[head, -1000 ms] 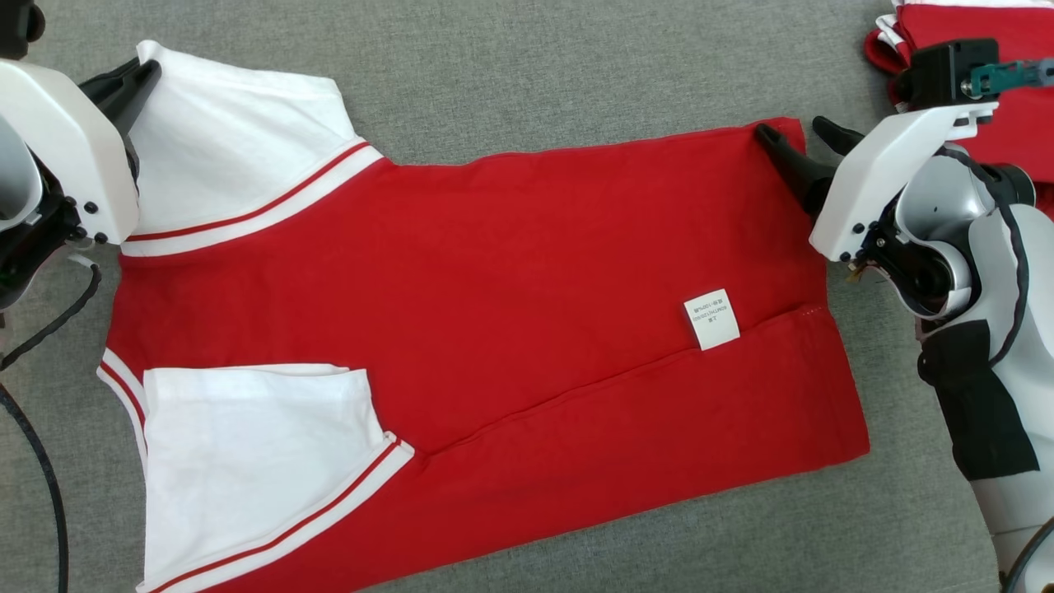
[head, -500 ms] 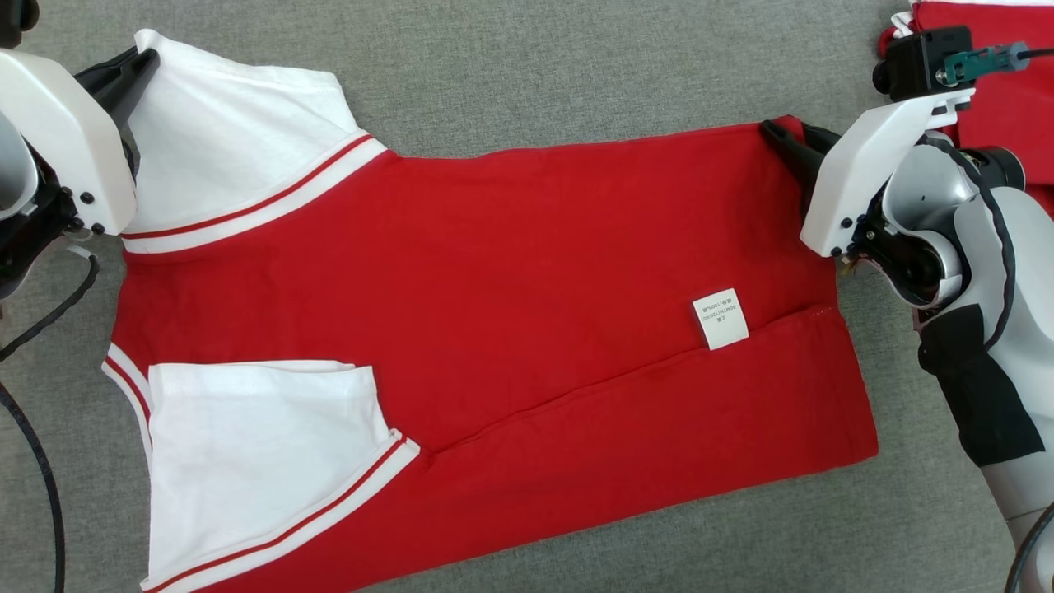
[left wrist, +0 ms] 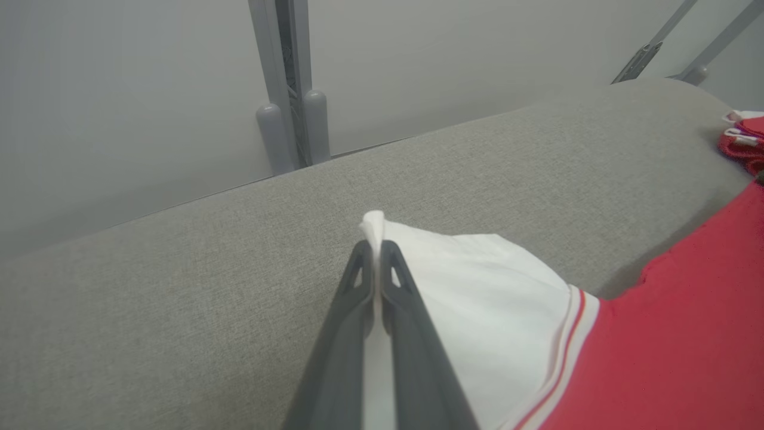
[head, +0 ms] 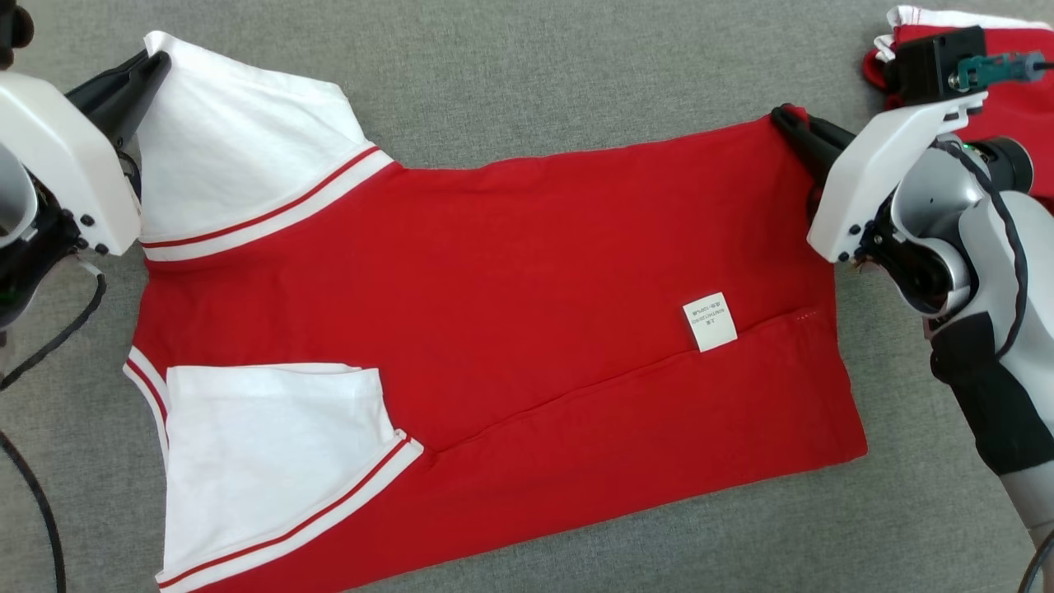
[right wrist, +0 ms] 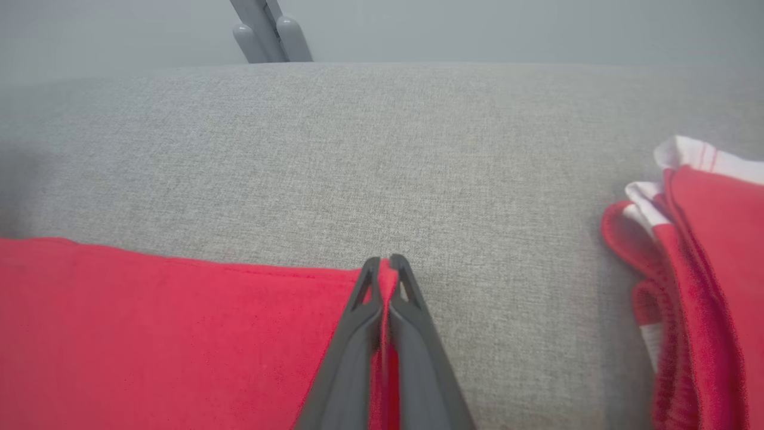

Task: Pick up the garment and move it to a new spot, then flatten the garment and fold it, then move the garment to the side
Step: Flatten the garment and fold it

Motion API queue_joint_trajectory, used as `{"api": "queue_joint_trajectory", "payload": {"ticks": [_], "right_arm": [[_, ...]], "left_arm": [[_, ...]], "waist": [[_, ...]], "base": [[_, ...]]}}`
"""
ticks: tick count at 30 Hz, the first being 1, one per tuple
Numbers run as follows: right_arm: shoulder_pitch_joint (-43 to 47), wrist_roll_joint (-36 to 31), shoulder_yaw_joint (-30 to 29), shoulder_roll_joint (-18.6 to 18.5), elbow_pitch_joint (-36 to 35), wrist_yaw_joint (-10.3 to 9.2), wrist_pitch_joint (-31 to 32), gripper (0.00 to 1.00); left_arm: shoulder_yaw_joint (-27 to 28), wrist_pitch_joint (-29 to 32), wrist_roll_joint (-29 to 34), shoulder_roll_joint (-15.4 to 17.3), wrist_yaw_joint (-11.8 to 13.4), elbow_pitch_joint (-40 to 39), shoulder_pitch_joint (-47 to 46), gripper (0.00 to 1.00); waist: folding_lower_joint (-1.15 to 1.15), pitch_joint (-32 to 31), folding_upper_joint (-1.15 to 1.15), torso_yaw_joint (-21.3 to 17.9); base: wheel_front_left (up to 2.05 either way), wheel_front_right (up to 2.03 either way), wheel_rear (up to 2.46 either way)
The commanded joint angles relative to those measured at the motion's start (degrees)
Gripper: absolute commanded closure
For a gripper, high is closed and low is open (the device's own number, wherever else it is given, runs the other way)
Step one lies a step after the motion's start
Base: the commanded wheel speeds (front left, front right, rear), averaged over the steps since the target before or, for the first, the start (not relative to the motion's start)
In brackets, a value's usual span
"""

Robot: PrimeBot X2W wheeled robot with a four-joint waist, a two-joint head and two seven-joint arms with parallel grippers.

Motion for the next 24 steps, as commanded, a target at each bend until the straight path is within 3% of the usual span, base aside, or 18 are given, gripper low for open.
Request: {"api": "queue_joint_trajectory", "payload": {"ticks": [1,8,16,24], "right_arm": [[1.36,0.7,0.4,-0.84,-1.01,0.01,-0.78,1.0],[6.39,2.75,2.03,-3.56,-6.36,0.01,-3.1,1.0],[16.36,4.8,0.79,-7.74,-16.33,0.01,-5.94,1.0],[26.04,4.44,-2.25,-9.79,-24.51,0.01,-6.69,1.0]], "left_arm": [[0.78,-0.84,-0.74,0.73,0.0,-1.57,1.51,1.0],[3.88,-4.33,-3.6,3.12,2.44,-13.71,12.02,1.0],[8.34,-9.39,-3.79,7.21,9.87,-33.73,31.59,1.0],[10.32,-13.77,-2.99,7.63,14.53,-43.06,45.16,1.0]], "waist": [[0.0,-0.73,0.0,-0.05],[0.0,-2.99,0.0,0.41],[0.0,-5.77,0.0,1.76],[0.0,-7.84,0.0,2.18]], "base": [[0.0,0.0,0.0],[0.0,0.0,0.0],[0.0,0.0,0.0],[0.0,0.0,0.0]]}}
